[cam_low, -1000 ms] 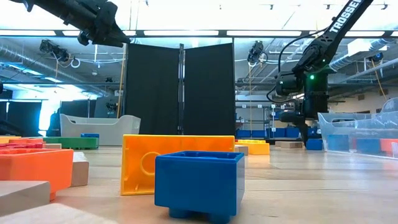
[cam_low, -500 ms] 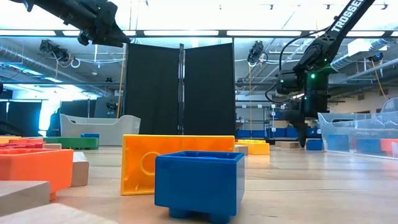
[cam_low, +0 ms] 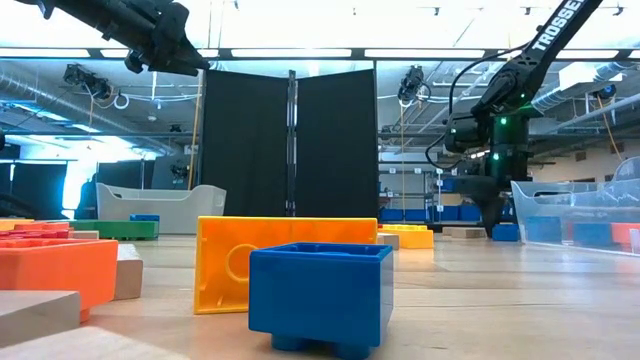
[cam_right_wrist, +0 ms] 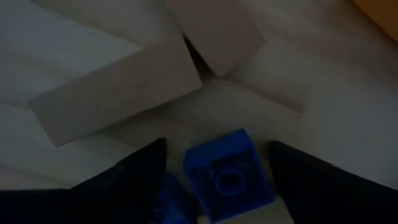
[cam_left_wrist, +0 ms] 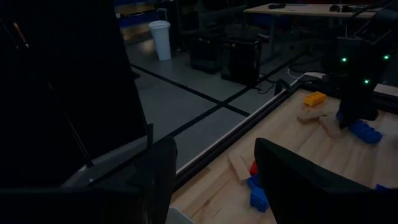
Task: Sort blocks by size
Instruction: Put the small blue game piece into the transparent bin
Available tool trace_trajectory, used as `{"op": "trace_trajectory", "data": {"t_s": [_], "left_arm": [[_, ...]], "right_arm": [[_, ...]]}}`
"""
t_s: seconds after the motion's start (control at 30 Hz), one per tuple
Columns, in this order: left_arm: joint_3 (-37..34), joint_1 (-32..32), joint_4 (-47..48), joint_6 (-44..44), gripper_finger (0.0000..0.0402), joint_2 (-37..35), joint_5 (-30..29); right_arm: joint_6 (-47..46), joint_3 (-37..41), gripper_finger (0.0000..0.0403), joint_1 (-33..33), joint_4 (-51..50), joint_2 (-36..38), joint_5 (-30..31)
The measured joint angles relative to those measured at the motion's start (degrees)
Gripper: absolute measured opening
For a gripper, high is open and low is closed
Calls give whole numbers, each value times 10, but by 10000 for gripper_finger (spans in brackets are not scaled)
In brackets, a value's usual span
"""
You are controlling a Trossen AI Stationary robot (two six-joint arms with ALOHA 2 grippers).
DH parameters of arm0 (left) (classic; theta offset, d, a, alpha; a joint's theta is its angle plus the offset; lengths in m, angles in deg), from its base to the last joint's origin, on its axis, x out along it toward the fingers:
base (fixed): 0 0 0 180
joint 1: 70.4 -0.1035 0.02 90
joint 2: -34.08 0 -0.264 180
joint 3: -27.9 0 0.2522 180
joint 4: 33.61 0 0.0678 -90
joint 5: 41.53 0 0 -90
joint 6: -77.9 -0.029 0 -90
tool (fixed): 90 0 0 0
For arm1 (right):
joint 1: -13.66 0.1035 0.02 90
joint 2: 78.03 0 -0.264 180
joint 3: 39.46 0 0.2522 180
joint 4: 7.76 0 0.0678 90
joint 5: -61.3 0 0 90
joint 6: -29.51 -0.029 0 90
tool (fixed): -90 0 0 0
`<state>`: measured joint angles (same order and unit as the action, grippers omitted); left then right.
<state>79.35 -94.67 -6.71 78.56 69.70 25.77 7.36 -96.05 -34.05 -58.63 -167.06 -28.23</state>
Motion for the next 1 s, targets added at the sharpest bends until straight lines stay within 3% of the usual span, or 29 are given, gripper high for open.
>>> {"op": "trace_trajectory", "data": {"t_s": [0.57,0.8,1.0], "left_arm": [[0,0,-19,0,224,0,0],[0,0,-26,1,224,0,0],[0,0,-26,0,224,0,0]], "right_arm": [[-2,0,154,0,-5,0,12],[-37,-5,153,3,-5,6,12],[-53,-59,156,14,-56,53,17]]}}
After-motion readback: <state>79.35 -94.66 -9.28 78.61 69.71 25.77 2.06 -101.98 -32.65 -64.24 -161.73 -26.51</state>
